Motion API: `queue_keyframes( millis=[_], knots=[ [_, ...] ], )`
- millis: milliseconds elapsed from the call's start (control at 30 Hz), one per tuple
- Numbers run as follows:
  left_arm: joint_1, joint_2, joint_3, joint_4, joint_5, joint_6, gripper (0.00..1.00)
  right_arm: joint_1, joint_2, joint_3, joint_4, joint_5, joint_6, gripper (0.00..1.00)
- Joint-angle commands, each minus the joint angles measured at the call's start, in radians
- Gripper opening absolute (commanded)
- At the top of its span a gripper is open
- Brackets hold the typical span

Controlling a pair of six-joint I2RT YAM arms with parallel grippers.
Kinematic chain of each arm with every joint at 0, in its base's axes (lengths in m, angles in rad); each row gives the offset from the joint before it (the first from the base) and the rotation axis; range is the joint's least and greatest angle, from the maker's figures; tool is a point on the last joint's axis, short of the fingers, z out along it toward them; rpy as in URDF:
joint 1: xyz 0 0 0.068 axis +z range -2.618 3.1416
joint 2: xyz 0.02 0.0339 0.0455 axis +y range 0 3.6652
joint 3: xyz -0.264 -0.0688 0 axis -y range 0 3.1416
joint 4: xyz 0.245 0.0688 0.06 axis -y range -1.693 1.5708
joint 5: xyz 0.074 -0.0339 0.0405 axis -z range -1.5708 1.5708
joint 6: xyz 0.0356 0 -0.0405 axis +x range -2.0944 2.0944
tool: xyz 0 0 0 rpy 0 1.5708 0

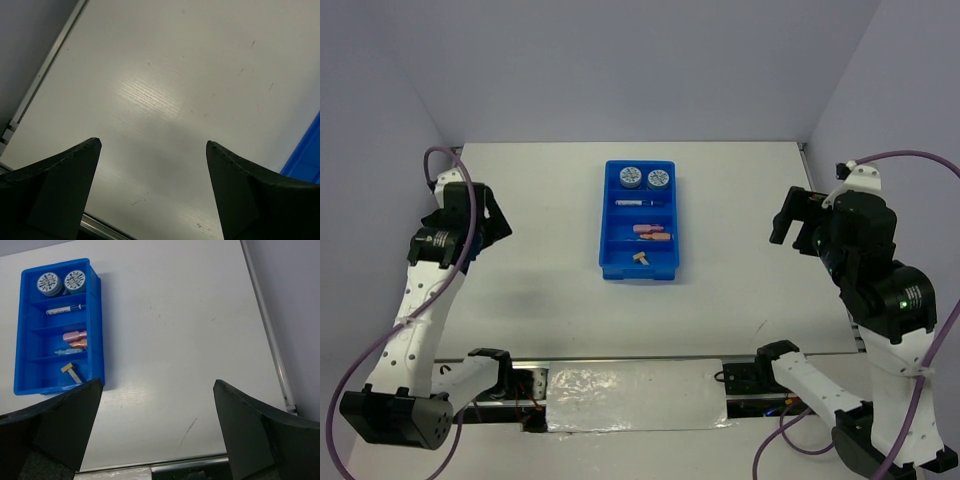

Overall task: Sort the stationery into containers
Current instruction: Reset both arms

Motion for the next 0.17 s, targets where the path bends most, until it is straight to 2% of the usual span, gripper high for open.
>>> queue_keyframes(
  millis=[0,133],
  knots=[
    [-0.001,-0.01,0.04,-0.006,-0.067,-0.018,0.99,-0.005,-0.001,0.025,0.01,0.008,-0.011,1.0],
    [-0.001,-0.006,0.043,0.0,-0.052,-0.023,0.99,-0.004,-0.001,0.019,0.018,-0.003,-0.005,1.0]
  ],
)
